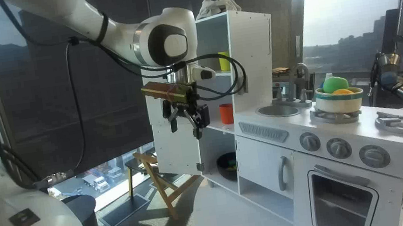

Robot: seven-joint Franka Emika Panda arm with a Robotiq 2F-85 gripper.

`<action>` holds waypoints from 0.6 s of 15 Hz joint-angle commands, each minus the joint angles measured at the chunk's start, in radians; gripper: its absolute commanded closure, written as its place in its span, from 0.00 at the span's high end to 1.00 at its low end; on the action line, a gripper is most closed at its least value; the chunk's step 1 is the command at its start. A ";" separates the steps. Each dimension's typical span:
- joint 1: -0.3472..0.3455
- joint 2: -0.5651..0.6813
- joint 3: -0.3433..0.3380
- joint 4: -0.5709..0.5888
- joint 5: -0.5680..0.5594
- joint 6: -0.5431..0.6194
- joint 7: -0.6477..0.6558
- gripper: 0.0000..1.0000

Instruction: Move the orange cup to the top compartment of the cabinet

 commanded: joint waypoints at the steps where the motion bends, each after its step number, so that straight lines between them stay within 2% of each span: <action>1: -0.006 0.000 0.005 0.007 0.003 -0.003 -0.002 1.00; 9: -0.006 -0.004 0.005 0.017 0.003 -0.003 -0.002 1.00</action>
